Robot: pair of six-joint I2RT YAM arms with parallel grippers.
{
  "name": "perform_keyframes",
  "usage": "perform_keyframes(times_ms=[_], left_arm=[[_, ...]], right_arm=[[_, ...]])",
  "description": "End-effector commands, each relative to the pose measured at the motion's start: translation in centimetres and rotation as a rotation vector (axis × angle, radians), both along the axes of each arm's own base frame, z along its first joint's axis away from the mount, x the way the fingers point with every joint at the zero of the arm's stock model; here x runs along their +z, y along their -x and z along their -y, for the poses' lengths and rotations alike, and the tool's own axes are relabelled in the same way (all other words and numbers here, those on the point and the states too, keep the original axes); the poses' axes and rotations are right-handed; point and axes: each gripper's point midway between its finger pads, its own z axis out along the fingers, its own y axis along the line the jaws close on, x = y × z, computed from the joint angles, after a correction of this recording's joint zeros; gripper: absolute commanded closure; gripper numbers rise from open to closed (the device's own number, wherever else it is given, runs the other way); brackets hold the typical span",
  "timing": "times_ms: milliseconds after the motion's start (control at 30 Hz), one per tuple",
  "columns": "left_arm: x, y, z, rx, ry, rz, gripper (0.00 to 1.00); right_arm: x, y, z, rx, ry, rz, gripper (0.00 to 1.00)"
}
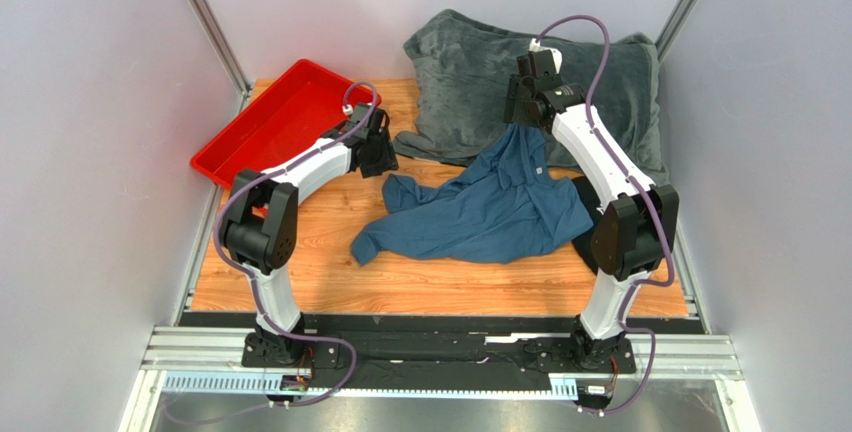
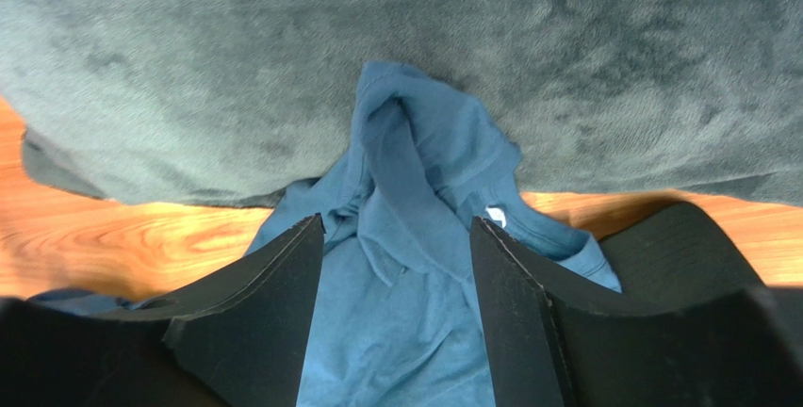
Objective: Roll the t-shirts
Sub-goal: Flatten out the T-shirt at the center of the board.
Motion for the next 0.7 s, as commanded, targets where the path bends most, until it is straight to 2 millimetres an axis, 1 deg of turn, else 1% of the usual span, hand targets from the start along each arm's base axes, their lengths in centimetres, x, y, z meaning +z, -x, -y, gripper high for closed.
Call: perform_keyframes(times_ms=[0, 33, 100, 133, 167, 300, 433, 533, 567, 633, 667], left_arm=[[0.3, -0.8, 0.7, 0.031, 0.008, 0.001, 0.48], [-0.2, -0.7, 0.7, 0.031, 0.005, -0.009, 0.49], [-0.3, -0.9, 0.8, 0.036, 0.004, -0.009, 0.49], [-0.6, -0.9, 0.8, 0.039, -0.001, -0.015, 0.49], [-0.6, -1.0, 0.9, 0.038, -0.002, -0.014, 0.49], [-1.1, -1.2, 0.9, 0.043, -0.005, -0.021, 0.50], [-1.7, -1.2, 0.9, 0.048, -0.011, -0.033, 0.51], [-1.7, -1.3, 1.1, 0.047, -0.006, -0.033, 0.54], [-1.7, -1.4, 1.1, 0.047, -0.005, -0.032, 0.57], [-1.7, -1.4, 1.2, 0.045, -0.005, -0.032, 0.60], [-1.6, -1.5, 1.2, 0.046, -0.005, -0.030, 0.65]], right_arm=[[1.3, -1.9, 0.6, -0.014, 0.033, 0.057, 0.38], [1.5, -2.1, 0.5, -0.014, 0.031, 0.063, 0.39], [1.0, -2.4, 0.2, -0.008, 0.030, 0.053, 0.40], [1.2, -2.6, 0.2, -0.009, 0.027, 0.059, 0.40], [0.9, -2.8, 0.1, -0.009, 0.027, 0.055, 0.41], [0.8, -3.1, -0.1, -0.013, 0.022, 0.055, 0.43], [0.0, -3.2, 0.0, -0.018, 0.032, 0.039, 0.46], [-0.2, -3.3, 0.2, -0.025, 0.040, 0.037, 0.47], [-0.2, -3.4, 0.3, -0.027, 0.040, 0.038, 0.48], [-0.2, -3.4, 0.4, -0.031, 0.045, 0.039, 0.50], [-0.2, -3.5, 0.2, -0.027, 0.045, 0.040, 0.51]])
